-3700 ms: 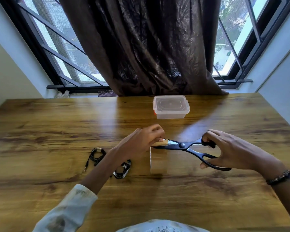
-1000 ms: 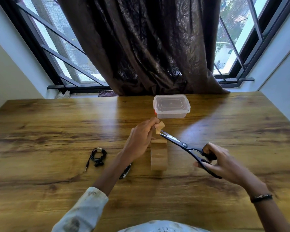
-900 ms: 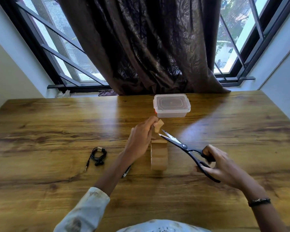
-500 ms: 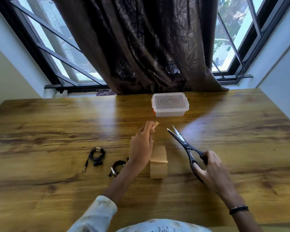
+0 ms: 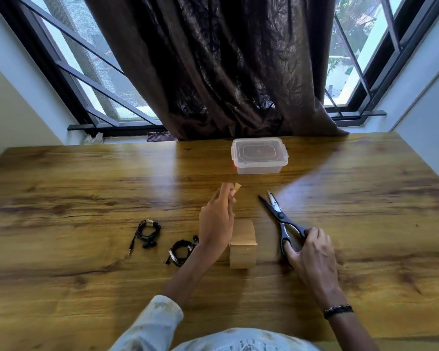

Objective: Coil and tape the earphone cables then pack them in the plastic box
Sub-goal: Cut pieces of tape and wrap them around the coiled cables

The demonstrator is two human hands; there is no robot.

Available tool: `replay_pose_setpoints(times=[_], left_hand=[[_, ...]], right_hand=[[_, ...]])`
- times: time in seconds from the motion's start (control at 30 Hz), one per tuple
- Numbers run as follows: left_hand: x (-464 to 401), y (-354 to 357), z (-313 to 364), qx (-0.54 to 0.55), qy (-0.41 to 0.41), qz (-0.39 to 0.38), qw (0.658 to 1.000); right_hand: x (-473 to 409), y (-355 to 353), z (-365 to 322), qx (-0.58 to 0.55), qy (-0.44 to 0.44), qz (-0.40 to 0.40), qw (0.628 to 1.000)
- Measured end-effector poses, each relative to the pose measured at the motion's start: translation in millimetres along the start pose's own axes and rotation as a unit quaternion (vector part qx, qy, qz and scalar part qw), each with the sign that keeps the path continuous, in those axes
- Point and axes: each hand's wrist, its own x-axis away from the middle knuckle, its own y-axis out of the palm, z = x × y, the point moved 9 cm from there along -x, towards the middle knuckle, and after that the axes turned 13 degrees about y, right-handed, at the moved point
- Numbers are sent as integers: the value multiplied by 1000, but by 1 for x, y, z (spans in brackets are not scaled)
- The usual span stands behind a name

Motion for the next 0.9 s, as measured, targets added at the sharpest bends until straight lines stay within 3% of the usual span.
replay_pose_setpoints(times=[0.2, 0.47, 0.57, 0.6, 0.67, 0.77, 0.9], left_hand=[[-1, 2, -2, -6, -6, -2, 1000], [-2, 3, -4, -10, -17, -7, 1000], [-2, 3, -5, -8, -21, -3, 1000], [-2, 3, -5, -9, -23, -2, 1000], [-3, 2, -6, -11, -25, 3, 1000], [-3, 2, -6, -7, -24, 10, 1000], [-2, 3, -9, -2, -34, 9, 999]], right_hand=[[-2, -4, 7, 54, 46, -6, 997], [9, 0, 4, 75, 41, -54, 995], [19, -19, -14, -61, -18, -39, 997], [24, -23, -22, -147, -36, -65, 986], [39, -15, -38, -294, -45, -205, 933], [66, 2, -58, -367, -49, -369, 853], [70, 2, -72, -400, -112, -335, 846]])
